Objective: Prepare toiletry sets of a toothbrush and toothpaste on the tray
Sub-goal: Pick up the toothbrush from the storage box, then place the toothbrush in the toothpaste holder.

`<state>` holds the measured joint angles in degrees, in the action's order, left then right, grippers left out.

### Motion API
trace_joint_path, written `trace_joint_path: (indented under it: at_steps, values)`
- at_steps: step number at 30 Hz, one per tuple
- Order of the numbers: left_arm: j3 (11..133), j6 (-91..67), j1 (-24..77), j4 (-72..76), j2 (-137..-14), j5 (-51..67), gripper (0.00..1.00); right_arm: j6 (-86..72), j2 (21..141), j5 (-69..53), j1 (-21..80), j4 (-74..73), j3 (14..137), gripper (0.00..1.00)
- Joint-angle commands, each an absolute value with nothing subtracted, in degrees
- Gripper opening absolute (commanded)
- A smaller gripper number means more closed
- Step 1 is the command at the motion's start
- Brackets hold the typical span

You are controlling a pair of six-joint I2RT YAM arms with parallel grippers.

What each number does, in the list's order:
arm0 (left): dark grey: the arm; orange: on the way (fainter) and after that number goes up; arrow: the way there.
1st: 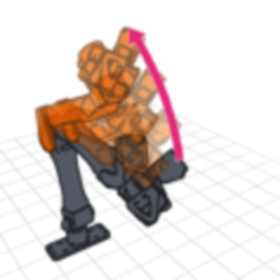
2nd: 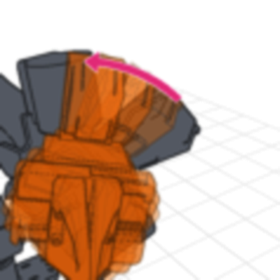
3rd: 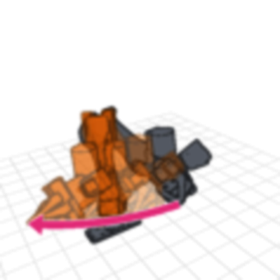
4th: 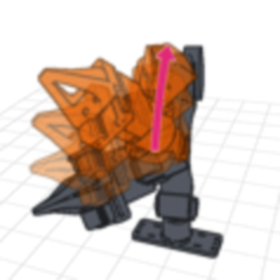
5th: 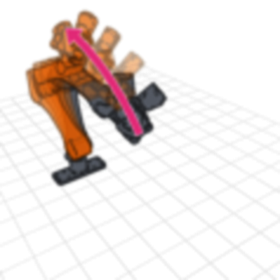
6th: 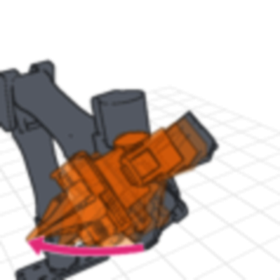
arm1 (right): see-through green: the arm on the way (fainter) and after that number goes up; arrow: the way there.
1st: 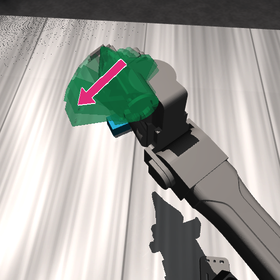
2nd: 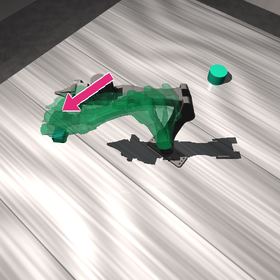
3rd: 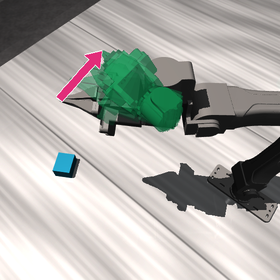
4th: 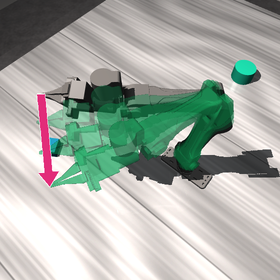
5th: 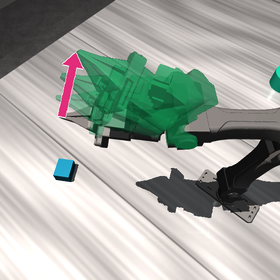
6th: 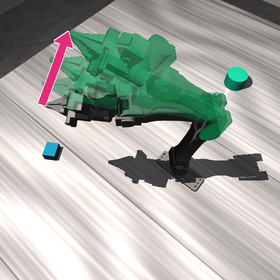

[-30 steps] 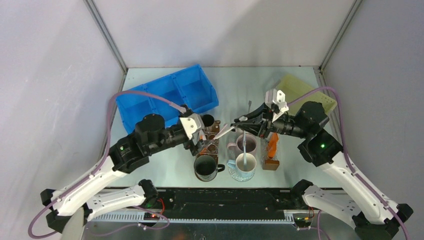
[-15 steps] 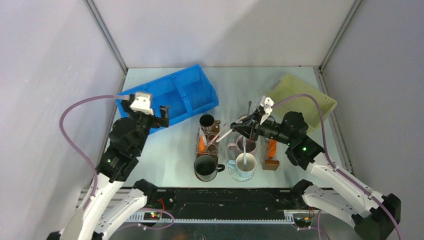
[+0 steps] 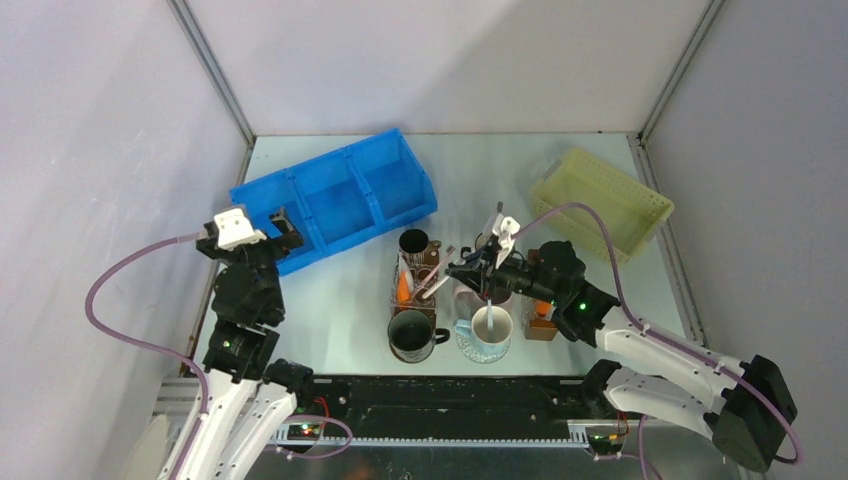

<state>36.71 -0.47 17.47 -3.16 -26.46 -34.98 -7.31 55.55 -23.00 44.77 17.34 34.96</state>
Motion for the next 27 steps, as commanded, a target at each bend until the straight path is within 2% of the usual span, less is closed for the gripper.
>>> trace_joint_path:
  at_steps: [1, 13, 27]
  values:
    - [36.02, -0.09, 17.04, 2.99, -25.36, -39.11, 1.00, -3.27, 53.26, -17.81, 47.39, 24.31, 31.50, 0.00]
    - [34.89, 1.72, 17.03, 4.15, -25.54, -39.46, 1.00, -0.18, 50.54, -14.41, 49.43, 35.72, 22.42, 0.00]
    - [34.50, 2.73, 16.96, 4.77, -26.91, -39.18, 1.00, 1.64, 56.57, -14.34, 49.98, 44.65, 19.25, 0.00]
